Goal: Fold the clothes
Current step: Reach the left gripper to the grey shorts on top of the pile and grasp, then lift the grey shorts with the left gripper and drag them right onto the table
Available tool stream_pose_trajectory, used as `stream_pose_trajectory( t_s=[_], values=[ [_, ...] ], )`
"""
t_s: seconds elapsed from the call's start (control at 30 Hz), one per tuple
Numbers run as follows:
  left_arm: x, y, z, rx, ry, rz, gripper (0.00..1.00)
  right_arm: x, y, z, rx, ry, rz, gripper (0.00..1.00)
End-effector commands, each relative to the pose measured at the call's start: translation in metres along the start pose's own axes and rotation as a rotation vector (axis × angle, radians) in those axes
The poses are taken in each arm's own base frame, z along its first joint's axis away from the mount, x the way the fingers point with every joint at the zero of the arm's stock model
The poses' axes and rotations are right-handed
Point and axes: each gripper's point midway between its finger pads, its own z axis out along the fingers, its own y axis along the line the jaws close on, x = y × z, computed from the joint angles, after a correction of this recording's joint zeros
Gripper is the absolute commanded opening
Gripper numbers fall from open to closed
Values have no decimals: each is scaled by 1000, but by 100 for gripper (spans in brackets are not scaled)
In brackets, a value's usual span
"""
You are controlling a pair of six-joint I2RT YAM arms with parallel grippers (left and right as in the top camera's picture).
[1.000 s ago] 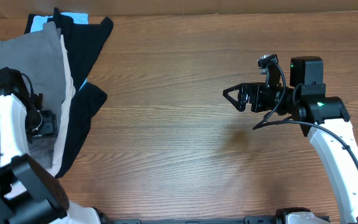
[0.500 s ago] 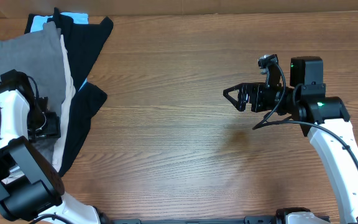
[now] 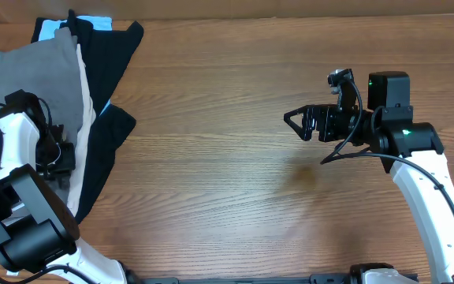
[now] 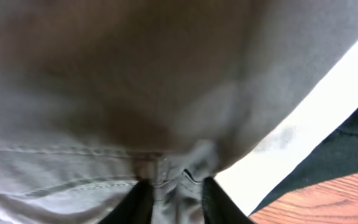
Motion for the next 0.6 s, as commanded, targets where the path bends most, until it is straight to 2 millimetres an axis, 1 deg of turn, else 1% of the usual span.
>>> stream_pose_trajectory(
  t_s=[0.0,0.03,0.07,0.27,0.33,0.37,0.43,0.5,0.57],
  values=[
    [-11,1,-2,-2,-29,5,17,-8,4,-3,3,-19,-21,100],
    [-12,1,-2,-4,-36,-6,13,-8,4,-3,3,-18,-21,100],
    [-14,1,-2,-4,-41,-13,5,-8,4,-3,3,-18,-21,100],
    [-21,2,-3,-13,-72,-30,4,-9,5,-3,3,-21,-23,100],
    [-26,2,-10,-18,-84,-24,4,-10,5,-3,2,-23,-24,100],
    [-28,1,-15,-19,-90,-29,4,-10,5,-3,2,-24,-25,100],
    [-37,0,-32,-21,-115,-48,4,-10,5,-3,2,-26,-27,100],
    [-47,-1,-54,-23,-149,-71,4,-11,5,-3,2,-28,-28,100],
    [-56,-3,-81,-25,-189,-90,4,-11,5,-3,1,-29,-29,100]
  ],
)
